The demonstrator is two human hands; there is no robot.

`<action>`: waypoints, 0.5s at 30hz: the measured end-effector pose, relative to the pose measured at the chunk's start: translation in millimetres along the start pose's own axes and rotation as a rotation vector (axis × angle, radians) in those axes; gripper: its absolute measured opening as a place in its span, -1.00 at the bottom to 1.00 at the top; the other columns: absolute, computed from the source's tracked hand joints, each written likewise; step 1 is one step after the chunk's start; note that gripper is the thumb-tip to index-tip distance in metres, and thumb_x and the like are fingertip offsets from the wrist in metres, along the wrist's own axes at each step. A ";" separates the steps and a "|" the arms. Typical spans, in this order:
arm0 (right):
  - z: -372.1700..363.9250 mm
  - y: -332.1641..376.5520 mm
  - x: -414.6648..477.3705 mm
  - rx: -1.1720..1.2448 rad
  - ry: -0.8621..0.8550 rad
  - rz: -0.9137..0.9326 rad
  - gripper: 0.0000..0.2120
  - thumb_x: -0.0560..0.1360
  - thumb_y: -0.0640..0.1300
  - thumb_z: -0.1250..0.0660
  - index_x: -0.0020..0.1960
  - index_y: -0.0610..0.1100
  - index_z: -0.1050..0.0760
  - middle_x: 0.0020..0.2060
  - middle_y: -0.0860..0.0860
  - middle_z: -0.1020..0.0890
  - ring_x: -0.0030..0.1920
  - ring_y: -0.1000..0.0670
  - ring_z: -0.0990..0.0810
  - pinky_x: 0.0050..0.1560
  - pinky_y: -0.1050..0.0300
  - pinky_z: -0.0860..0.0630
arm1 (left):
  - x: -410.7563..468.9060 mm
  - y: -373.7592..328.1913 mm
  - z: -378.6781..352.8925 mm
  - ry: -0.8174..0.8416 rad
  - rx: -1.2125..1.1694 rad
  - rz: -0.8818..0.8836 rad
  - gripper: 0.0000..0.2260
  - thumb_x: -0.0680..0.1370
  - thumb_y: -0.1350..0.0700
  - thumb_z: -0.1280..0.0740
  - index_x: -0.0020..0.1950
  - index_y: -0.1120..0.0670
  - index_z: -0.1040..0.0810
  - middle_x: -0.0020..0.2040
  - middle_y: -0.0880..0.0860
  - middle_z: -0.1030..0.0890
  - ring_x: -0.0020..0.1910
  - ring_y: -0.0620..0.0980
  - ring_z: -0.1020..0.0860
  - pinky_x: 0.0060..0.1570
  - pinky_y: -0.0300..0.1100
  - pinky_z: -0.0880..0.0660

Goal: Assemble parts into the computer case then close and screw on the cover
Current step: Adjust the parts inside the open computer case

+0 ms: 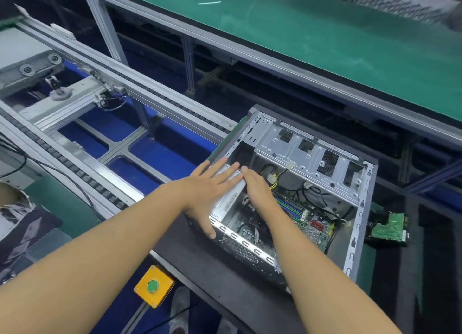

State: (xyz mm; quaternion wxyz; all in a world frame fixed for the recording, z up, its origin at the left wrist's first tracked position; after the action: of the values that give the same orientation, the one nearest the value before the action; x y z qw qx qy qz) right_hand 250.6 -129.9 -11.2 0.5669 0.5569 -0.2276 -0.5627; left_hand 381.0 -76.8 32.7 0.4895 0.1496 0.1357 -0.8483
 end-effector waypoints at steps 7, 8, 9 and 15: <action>-0.3 -1.1 -2.0 0.011 0.004 -0.024 -0.79 0.69 0.22 -0.07 -0.01 0.27 -0.45 -0.11 0.43 -0.43 -0.11 0.42 -0.41 -0.05 0.34 -0.29 | -2.2 0.6 2.2 -0.049 -0.009 -0.009 0.30 0.10 -0.56 -0.31 0.55 -0.11 0.41 0.59 -0.06 0.32 0.51 0.00 0.45 0.50 0.26 0.16; -0.4 -2.7 -1.3 0.019 0.012 -0.027 -0.80 0.69 0.22 -0.07 0.08 0.28 -0.47 -0.07 0.44 -0.43 -0.07 0.41 -0.41 0.01 0.31 -0.31 | -2.3 0.6 2.7 -0.047 -0.013 -0.011 0.30 0.10 -0.56 -0.30 0.55 -0.11 0.41 0.58 -0.07 0.32 0.51 0.00 0.45 0.50 0.26 0.15; -1.2 -4.0 -0.9 0.031 0.023 -0.028 -0.75 0.69 0.22 -0.07 0.22 0.25 -0.47 0.01 0.40 -0.45 0.00 0.37 -0.43 0.11 0.26 -0.30 | -2.6 0.6 2.8 -0.047 -0.017 -0.012 0.29 0.11 -0.56 -0.30 0.55 -0.11 0.41 0.58 -0.07 0.32 0.51 0.00 0.45 0.50 0.26 0.14; -2.9 3.0 -4.7 -0.007 0.028 -0.031 -0.47 0.69 0.25 0.00 0.54 0.04 -0.35 0.37 0.12 -0.44 0.28 0.14 -0.34 0.26 0.14 -0.22 | -3.4 0.1 5.4 -0.035 -0.004 -0.001 0.28 0.14 -0.55 -0.33 0.56 -0.09 0.38 0.59 -0.04 0.31 0.52 0.02 0.42 0.50 0.22 0.11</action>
State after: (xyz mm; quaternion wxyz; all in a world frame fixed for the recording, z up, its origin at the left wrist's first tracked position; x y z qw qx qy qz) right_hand 253.1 -125.3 -7.6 0.5630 0.5662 -0.2089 -0.5646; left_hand 382.1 -76.3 38.9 0.4916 0.1334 0.1290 -0.8509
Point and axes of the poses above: each hand's wrist, its own x-axis towards the middle knuckle, its own z-axis out of the back of the hand, y = z × x, the point moved 7 cm from there along x, towards the middle knuckle
